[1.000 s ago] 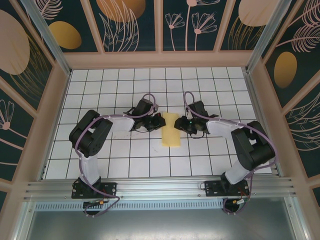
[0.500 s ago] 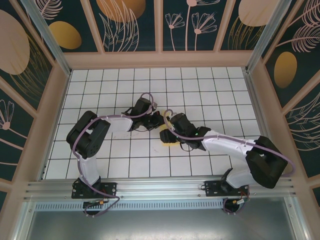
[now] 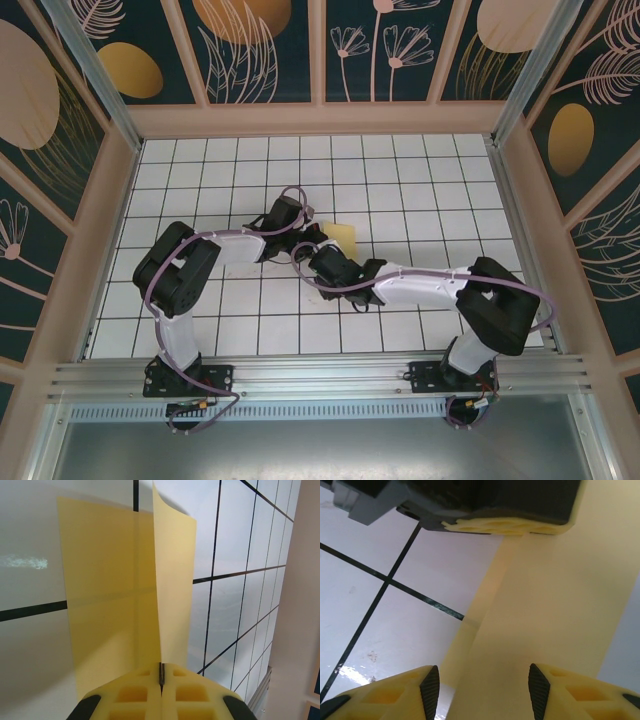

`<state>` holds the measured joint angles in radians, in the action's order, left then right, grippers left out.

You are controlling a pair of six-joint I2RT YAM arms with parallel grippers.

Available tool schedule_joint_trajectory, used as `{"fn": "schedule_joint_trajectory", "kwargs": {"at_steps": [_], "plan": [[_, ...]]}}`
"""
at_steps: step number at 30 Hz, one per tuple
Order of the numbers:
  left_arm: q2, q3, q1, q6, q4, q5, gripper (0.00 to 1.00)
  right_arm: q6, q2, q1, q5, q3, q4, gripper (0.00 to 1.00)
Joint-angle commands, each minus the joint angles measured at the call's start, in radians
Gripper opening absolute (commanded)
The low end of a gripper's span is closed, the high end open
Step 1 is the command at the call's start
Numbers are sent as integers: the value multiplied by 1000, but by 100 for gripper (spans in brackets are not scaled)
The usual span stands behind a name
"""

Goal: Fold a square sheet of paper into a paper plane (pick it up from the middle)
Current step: Fold the triangle a second time at the center of the table.

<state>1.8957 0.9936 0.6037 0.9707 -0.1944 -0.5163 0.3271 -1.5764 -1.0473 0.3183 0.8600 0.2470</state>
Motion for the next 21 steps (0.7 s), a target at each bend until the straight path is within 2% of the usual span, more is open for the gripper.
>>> {"fn": "schedule_joint_trajectory", "kwargs": {"at_steps": [1, 8, 18, 20, 21], "plan": [[-12, 25, -4, -24, 33, -6, 0, 1, -5, -19, 93, 33, 74, 50], [-13, 27, -5, -35, 50, 0, 0, 10, -5, -36, 102, 41, 101, 37], [-22, 29, -5, -44, 62, 6, 0, 29, 7, -35, 112, 55, 107, 9], [-31, 30, -5, -52, 71, 14, 4, 32, 10, -30, 96, 58, 102, 4], [-38, 34, -5, -62, 87, 28, 10, 33, 12, -25, 77, 60, 97, 2]]}}
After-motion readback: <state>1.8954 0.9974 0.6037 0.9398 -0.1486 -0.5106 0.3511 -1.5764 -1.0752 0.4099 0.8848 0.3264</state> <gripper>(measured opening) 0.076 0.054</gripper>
